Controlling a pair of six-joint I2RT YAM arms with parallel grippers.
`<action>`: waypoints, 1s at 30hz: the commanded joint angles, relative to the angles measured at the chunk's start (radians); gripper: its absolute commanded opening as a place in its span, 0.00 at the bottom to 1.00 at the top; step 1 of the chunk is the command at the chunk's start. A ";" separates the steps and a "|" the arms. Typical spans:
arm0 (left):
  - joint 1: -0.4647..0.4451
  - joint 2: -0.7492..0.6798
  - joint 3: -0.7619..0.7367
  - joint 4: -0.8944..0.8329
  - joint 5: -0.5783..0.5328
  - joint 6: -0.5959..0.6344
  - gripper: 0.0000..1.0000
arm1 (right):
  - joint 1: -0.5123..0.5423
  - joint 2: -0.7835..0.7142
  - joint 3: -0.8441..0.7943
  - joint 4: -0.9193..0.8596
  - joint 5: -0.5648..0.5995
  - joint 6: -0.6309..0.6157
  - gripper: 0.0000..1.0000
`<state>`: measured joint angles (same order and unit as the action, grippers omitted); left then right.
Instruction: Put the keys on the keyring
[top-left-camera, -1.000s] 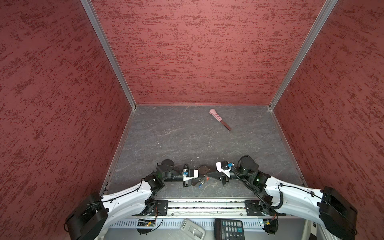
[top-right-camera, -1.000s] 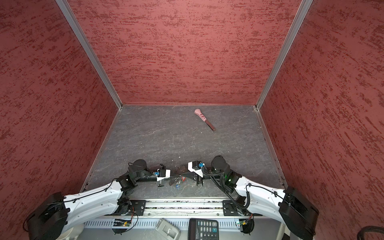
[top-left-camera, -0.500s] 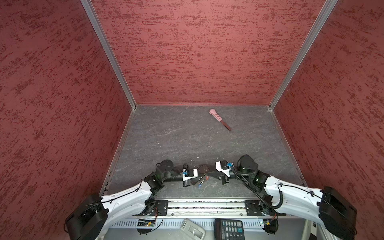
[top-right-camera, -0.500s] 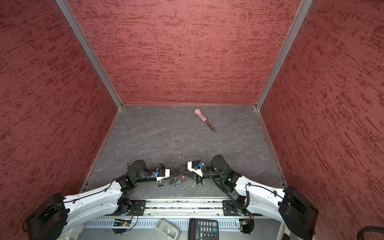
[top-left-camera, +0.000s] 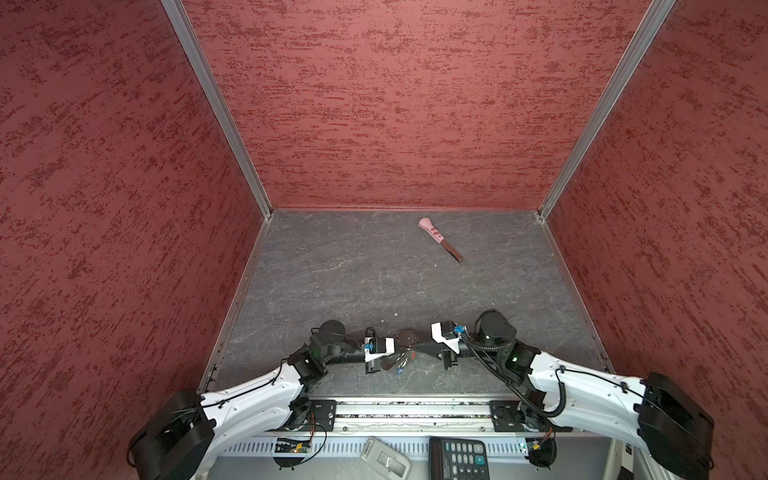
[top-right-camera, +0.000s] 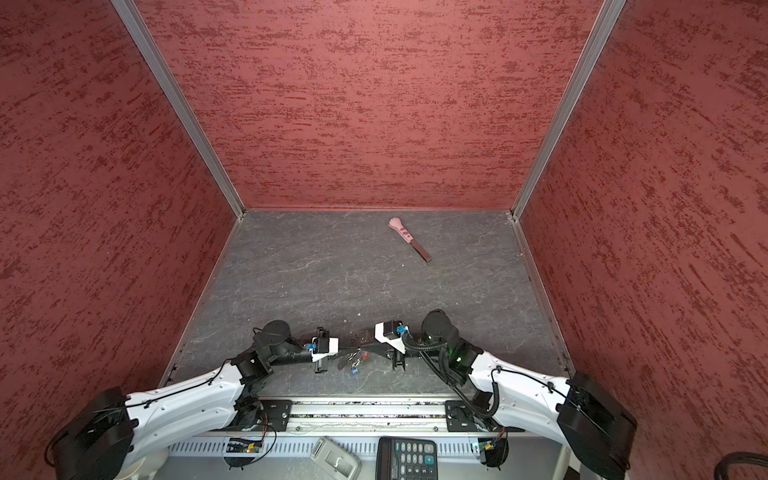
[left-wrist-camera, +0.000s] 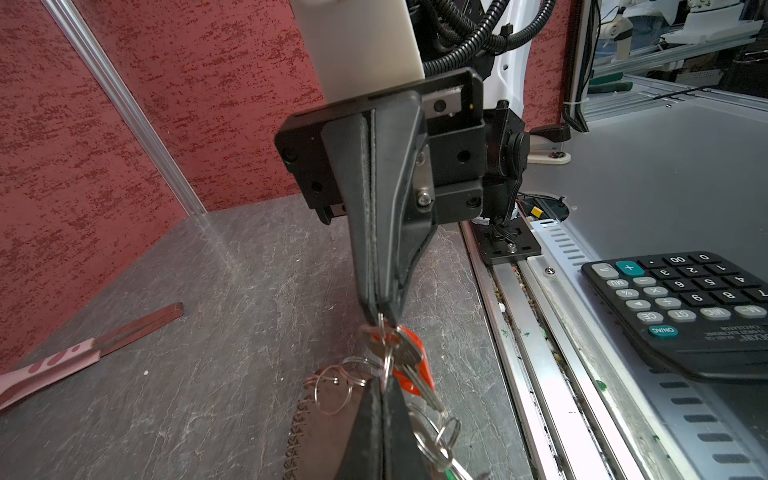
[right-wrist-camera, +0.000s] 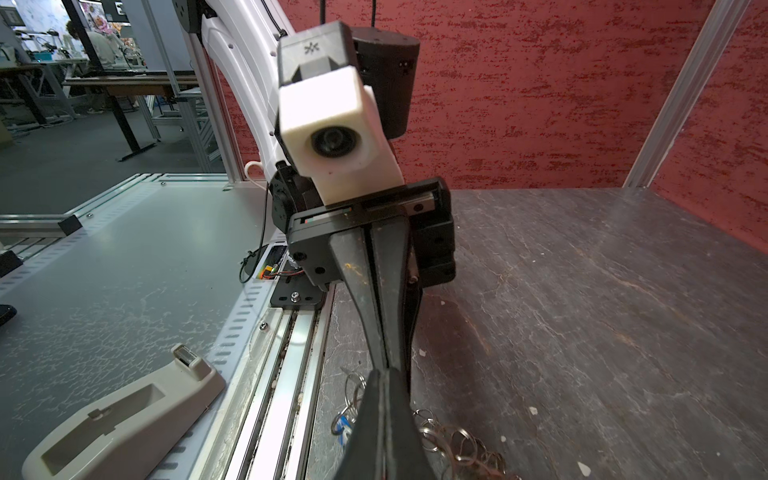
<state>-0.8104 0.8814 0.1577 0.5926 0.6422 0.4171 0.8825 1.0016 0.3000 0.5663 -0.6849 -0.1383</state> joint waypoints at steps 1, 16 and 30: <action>0.011 -0.022 0.014 0.137 -0.043 -0.014 0.00 | 0.006 0.012 -0.014 -0.078 -0.029 0.003 0.00; -0.005 0.017 0.052 0.034 -0.007 0.045 0.00 | 0.006 0.014 0.013 -0.001 -0.094 0.021 0.00; -0.034 0.041 0.052 -0.014 0.029 0.136 0.00 | 0.006 -0.058 0.011 -0.129 -0.041 -0.022 0.00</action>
<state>-0.8421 0.9291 0.1814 0.5545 0.6762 0.5224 0.8803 0.9791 0.3004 0.5003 -0.7326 -0.1360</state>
